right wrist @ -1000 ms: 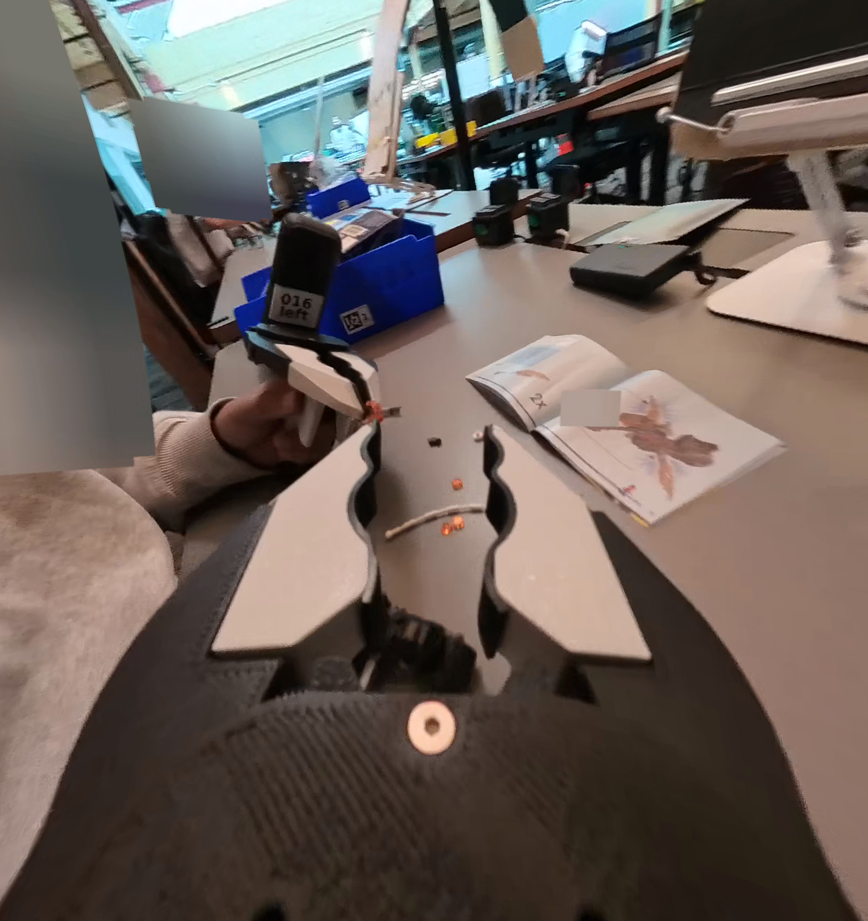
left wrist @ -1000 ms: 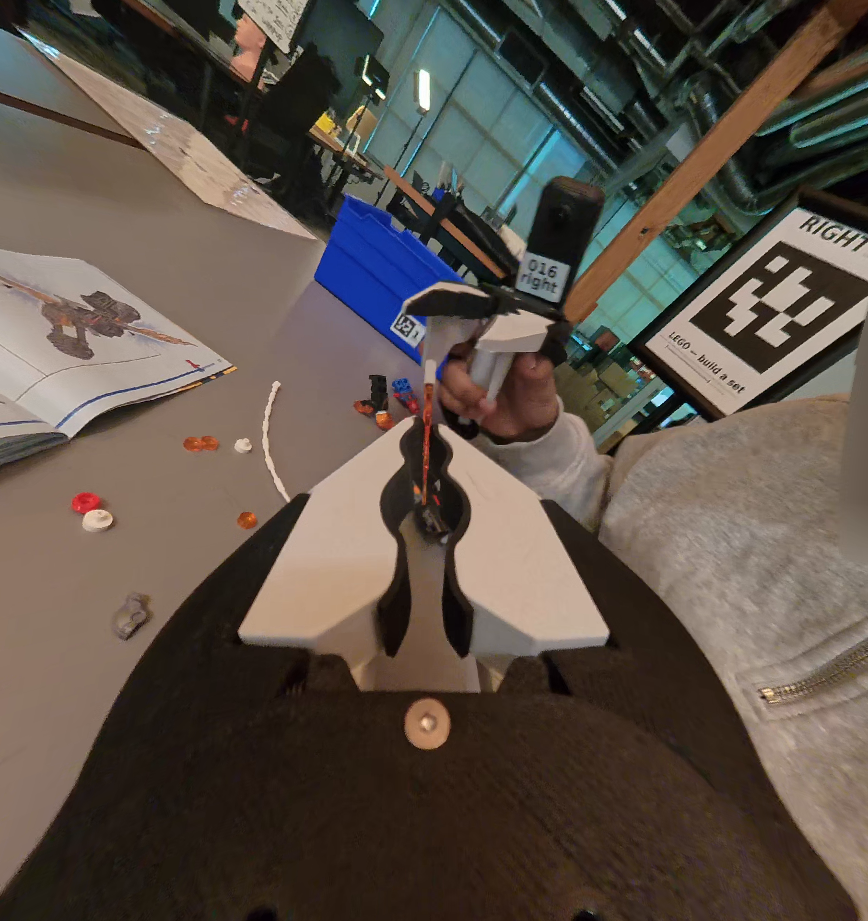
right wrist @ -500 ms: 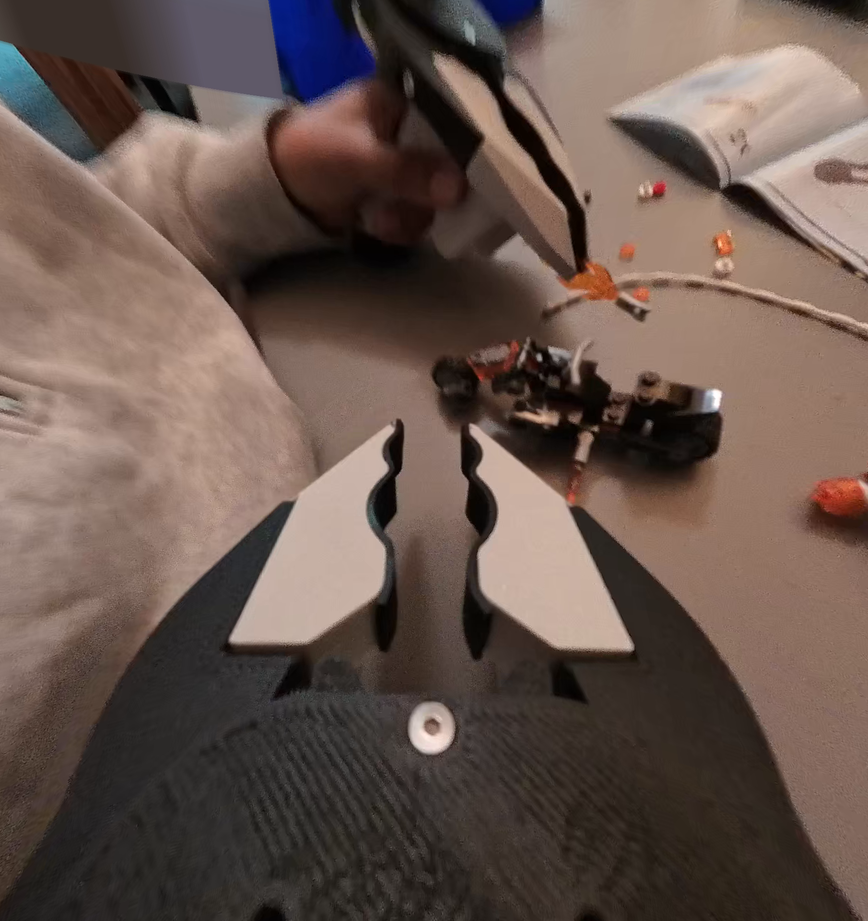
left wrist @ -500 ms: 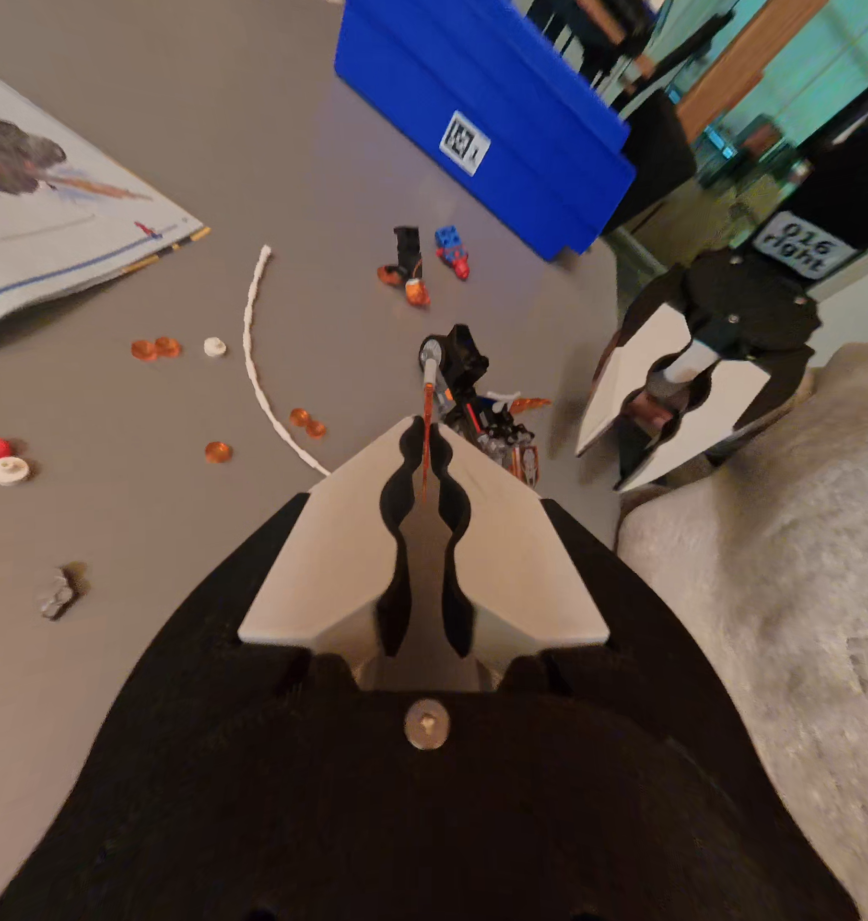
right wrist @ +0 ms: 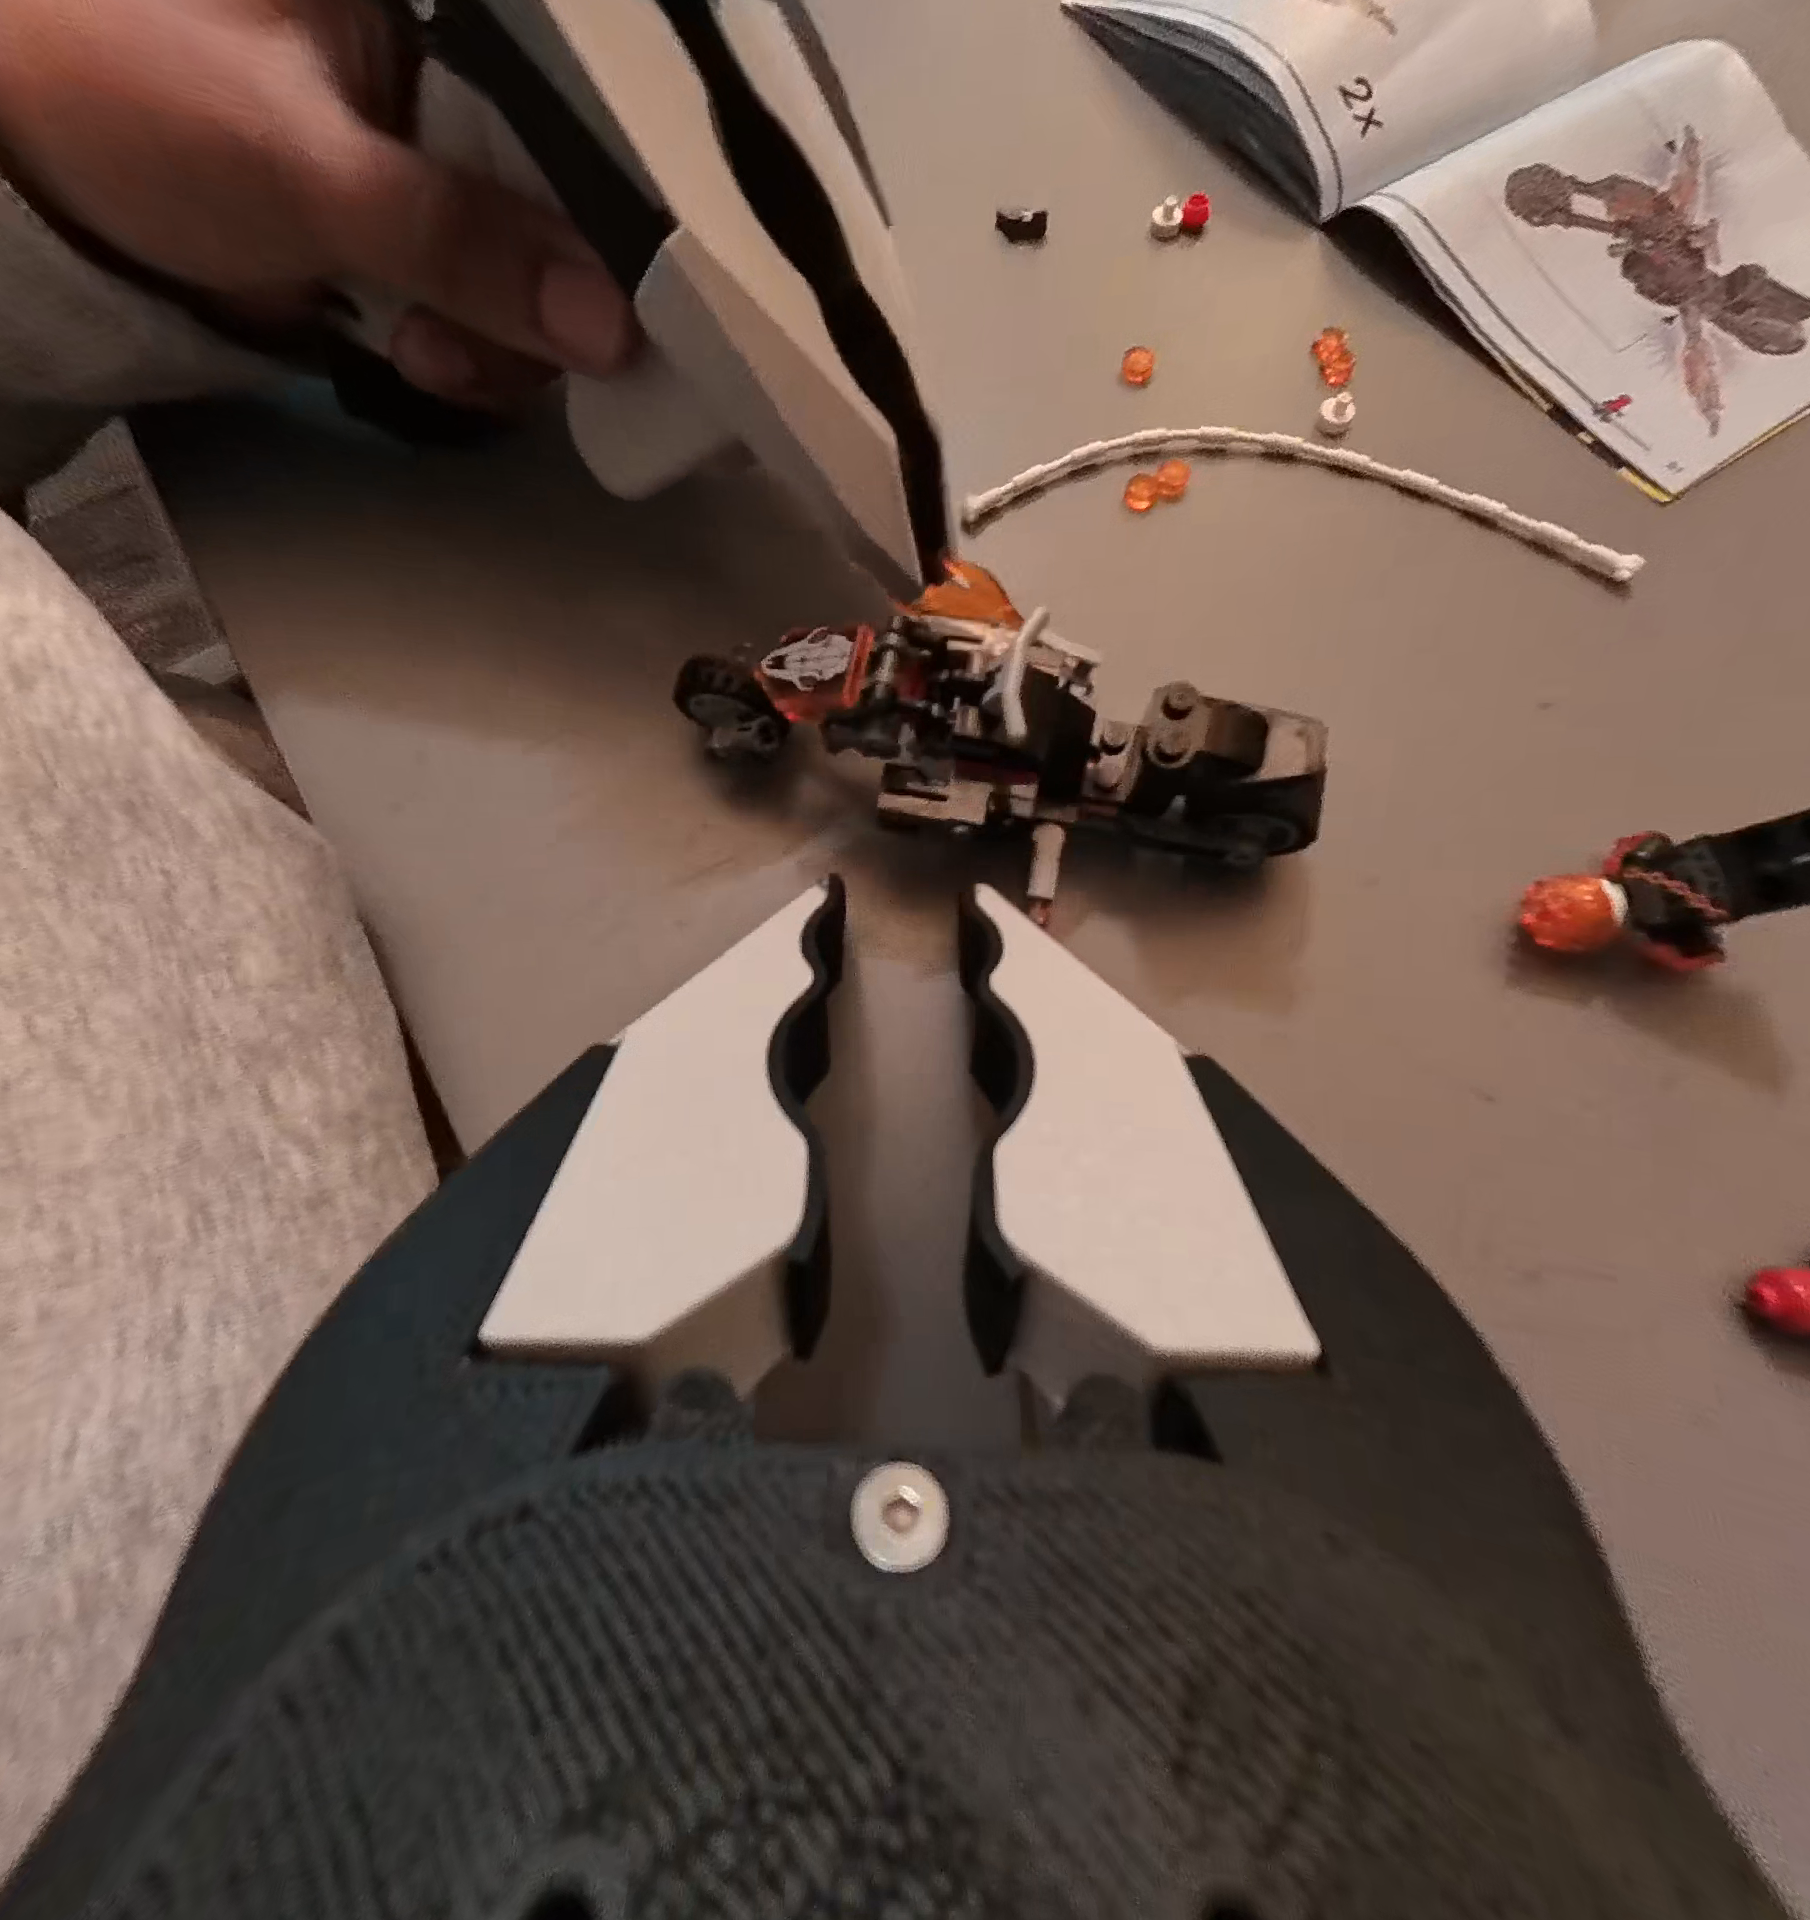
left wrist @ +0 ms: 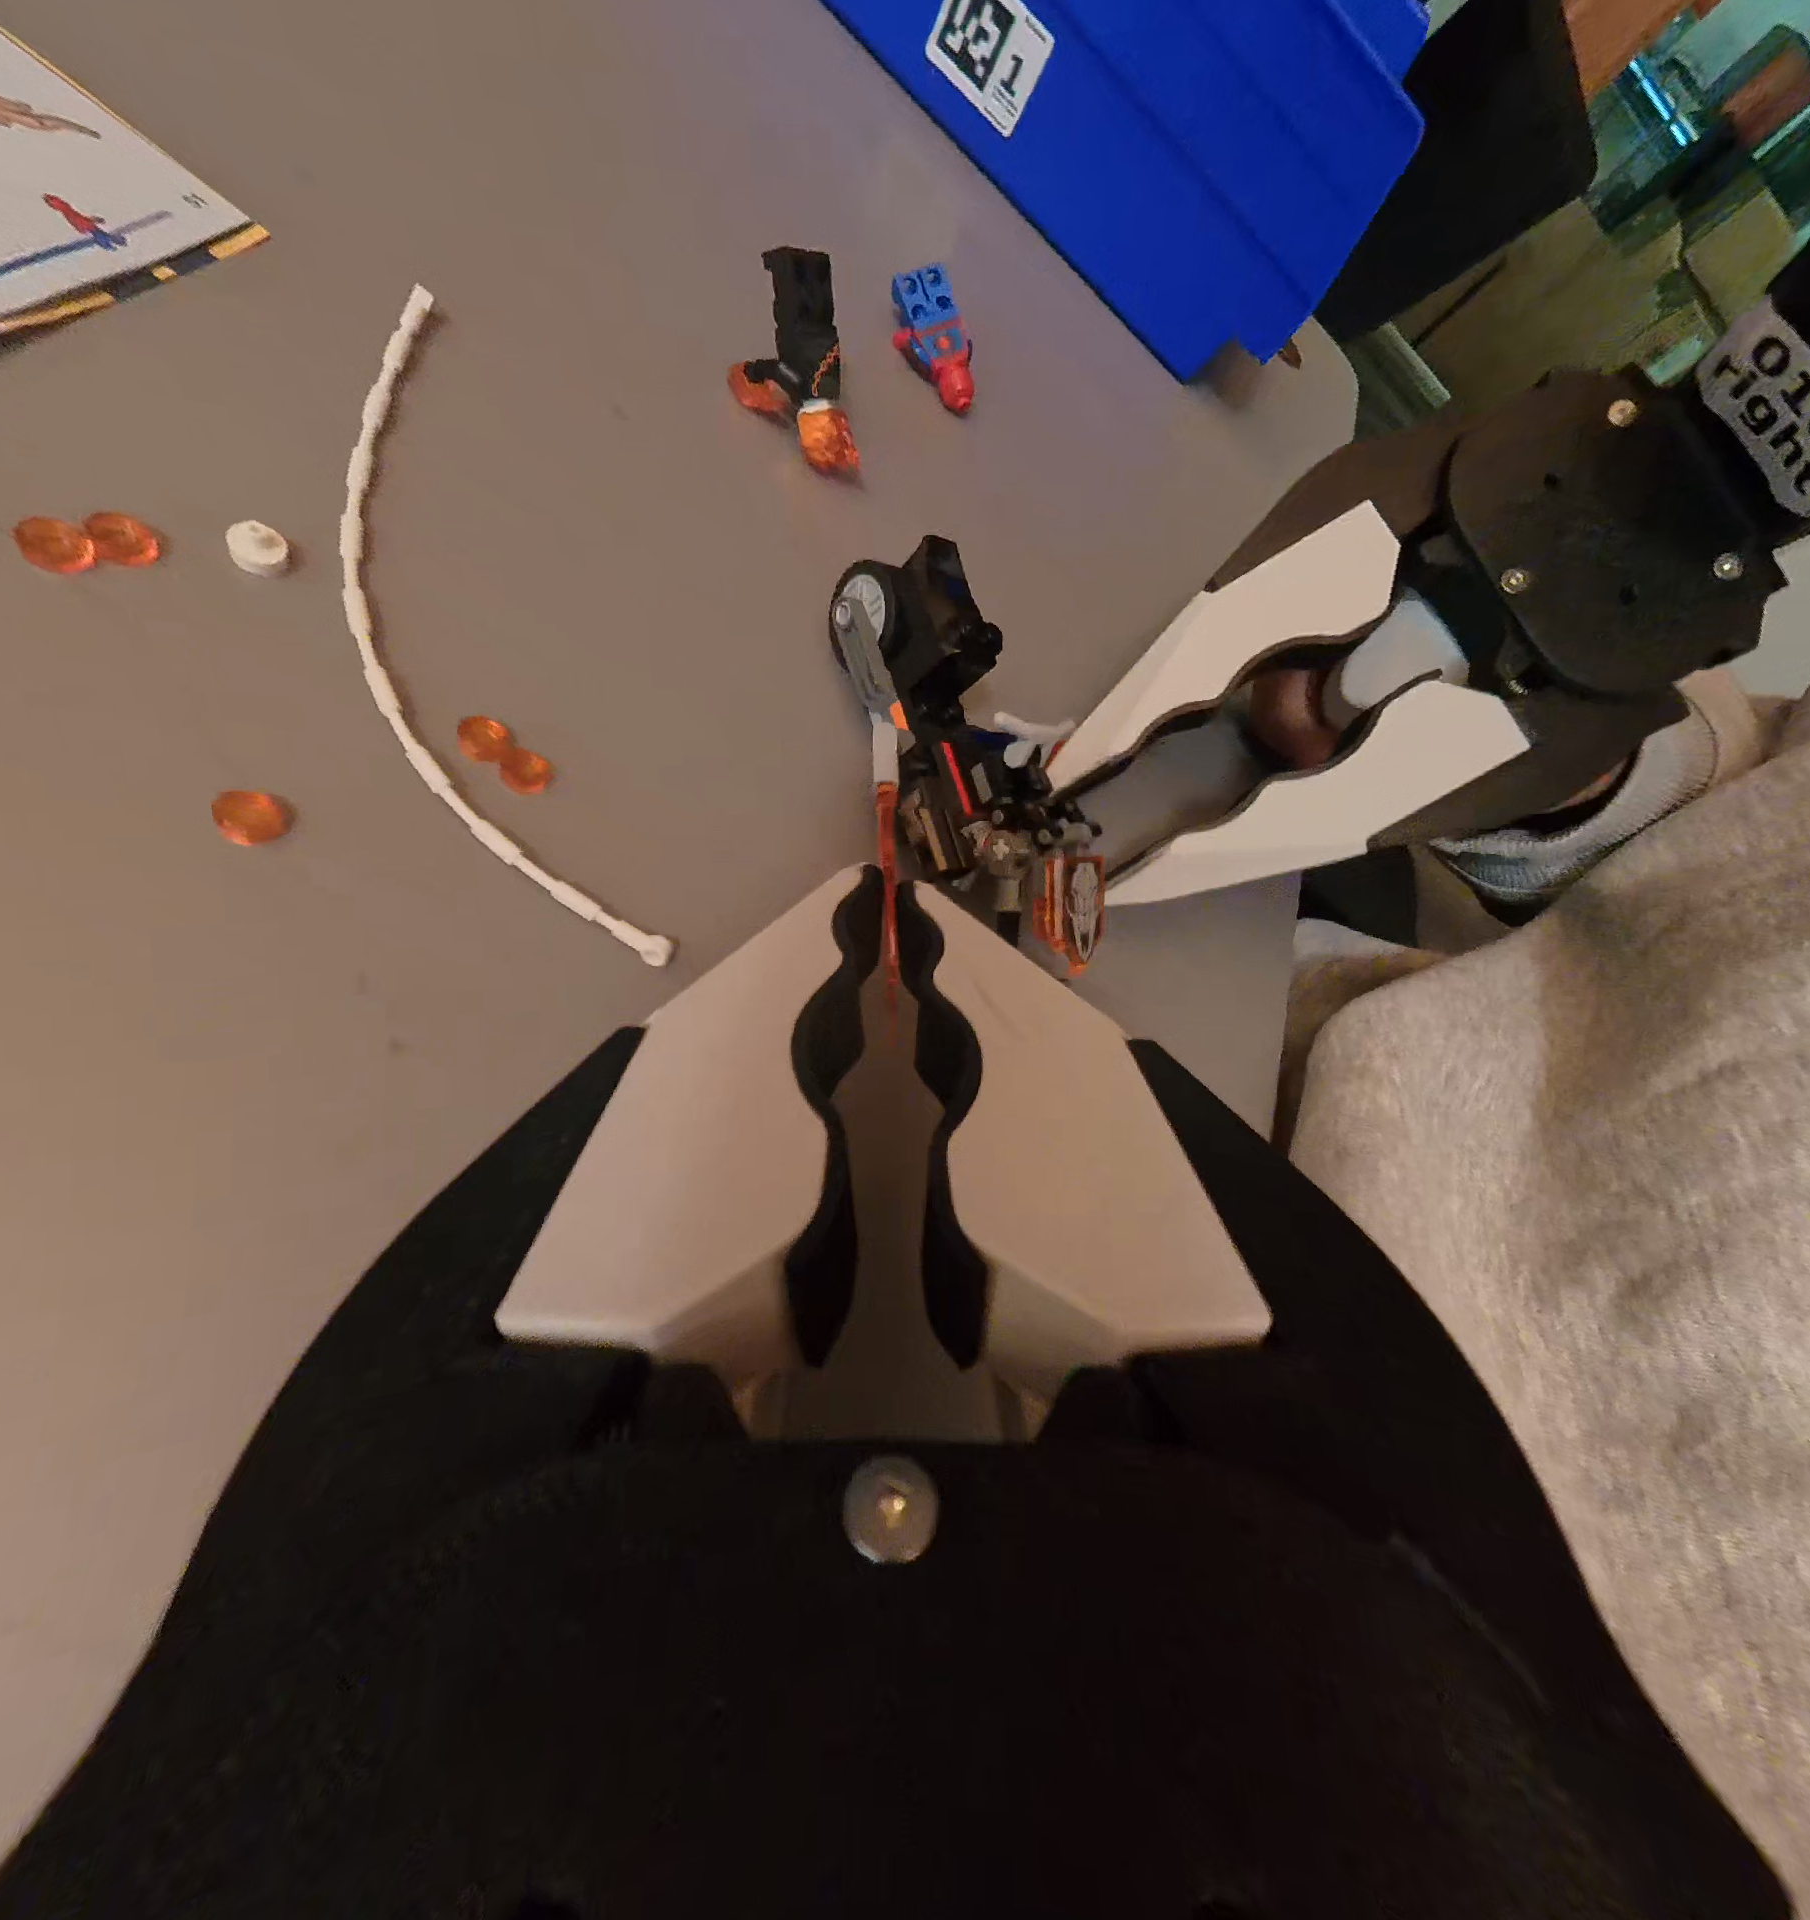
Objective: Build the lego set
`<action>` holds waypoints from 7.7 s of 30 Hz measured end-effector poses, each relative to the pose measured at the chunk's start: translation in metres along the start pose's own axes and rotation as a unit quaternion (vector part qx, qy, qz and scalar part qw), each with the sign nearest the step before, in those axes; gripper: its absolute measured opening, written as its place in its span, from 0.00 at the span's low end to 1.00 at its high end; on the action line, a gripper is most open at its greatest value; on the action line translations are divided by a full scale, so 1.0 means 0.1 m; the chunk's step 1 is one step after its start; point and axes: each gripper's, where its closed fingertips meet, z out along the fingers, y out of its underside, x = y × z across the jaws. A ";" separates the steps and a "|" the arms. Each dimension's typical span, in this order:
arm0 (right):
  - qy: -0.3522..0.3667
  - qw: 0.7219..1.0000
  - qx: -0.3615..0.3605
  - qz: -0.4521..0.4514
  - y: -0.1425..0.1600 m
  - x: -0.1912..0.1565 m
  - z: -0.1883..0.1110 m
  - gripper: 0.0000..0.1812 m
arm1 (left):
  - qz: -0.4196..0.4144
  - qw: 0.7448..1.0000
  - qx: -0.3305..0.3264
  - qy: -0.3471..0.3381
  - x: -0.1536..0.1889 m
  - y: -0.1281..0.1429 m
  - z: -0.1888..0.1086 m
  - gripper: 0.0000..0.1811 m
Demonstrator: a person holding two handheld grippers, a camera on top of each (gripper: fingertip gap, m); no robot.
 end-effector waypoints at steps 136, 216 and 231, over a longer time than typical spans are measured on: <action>-0.270 0.955 0.118 0.022 -0.79 -0.04 -0.23 0.02 | 0.316 0.933 0.085 -0.147 0.46 -0.36 -0.16 0.01; -0.218 0.972 0.052 -0.069 -0.40 0.38 0.07 0.15 | 0.132 0.985 0.032 0.102 0.23 -0.18 -0.12 0.00; -0.229 0.961 0.153 -0.013 -0.76 0.38 -0.14 0.15 | 0.103 0.979 0.086 0.154 0.34 -0.29 -0.23 0.00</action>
